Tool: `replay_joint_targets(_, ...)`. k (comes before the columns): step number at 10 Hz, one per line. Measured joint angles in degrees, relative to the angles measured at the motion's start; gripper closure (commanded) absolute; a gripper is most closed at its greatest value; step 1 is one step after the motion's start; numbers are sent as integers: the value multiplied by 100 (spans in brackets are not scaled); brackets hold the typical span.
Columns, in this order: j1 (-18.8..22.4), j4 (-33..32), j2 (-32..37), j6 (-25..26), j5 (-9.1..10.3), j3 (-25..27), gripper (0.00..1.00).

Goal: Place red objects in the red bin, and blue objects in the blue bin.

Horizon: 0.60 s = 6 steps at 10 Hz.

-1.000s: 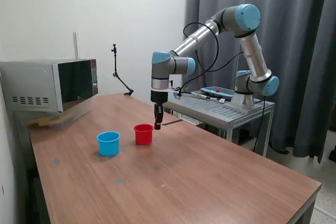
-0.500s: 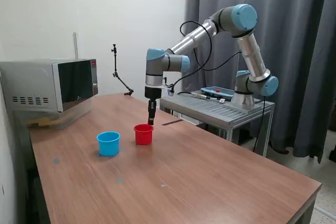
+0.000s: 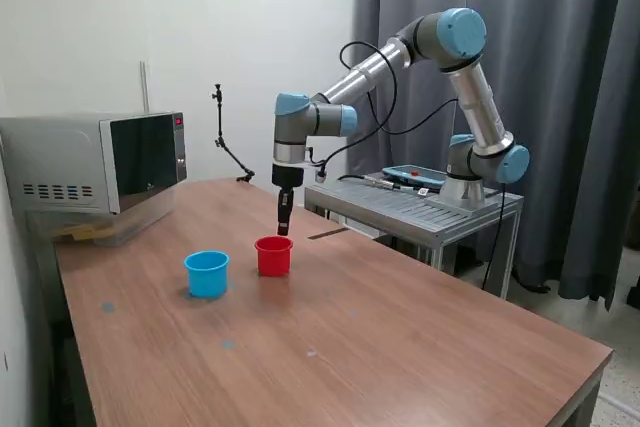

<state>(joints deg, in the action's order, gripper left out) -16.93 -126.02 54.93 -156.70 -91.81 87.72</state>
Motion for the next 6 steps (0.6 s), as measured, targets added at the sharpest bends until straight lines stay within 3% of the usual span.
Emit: replay_joint_targets(6,-73,-25,-89,28,30,-37,100)
